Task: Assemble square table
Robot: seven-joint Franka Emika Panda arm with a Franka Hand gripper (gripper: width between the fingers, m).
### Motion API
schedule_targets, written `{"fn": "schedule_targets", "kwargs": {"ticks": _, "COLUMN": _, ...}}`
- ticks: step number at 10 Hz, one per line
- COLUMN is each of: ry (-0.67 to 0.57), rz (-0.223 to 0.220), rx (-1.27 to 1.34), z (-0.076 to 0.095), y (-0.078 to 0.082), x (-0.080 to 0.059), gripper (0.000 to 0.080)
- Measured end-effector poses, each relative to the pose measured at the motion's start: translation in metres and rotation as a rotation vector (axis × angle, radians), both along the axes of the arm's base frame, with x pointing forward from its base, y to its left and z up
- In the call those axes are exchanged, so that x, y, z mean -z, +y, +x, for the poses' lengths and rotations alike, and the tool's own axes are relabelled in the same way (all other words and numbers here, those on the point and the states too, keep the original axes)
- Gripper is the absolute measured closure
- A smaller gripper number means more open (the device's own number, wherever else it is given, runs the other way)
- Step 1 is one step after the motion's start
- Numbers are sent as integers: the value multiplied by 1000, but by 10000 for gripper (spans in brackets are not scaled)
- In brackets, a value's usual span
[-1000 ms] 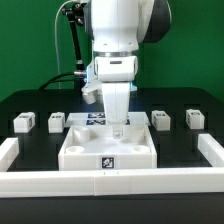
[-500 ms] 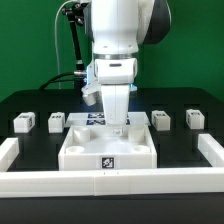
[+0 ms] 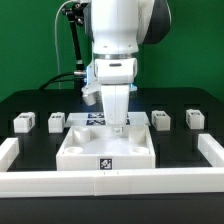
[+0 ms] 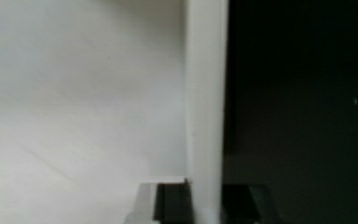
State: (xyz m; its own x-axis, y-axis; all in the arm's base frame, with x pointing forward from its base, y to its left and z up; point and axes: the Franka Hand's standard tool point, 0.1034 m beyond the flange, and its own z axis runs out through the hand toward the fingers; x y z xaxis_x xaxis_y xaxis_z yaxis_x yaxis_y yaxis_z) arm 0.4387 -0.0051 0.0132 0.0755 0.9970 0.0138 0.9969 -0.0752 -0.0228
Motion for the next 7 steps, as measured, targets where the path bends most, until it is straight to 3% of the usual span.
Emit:
{"fn": "schedule_targets", "kwargs": {"ticks": 4, "ry": -4, "rz": 2, "rx": -17, "z": 4, "y": 3, "x": -1, "gripper": 741}}
{"fn": "schedule_targets", "kwargs": {"ticks": 7, "ry": -18, "rz": 19, "rx": -57, "z": 14, "y": 31, "x": 0, "gripper": 741}}
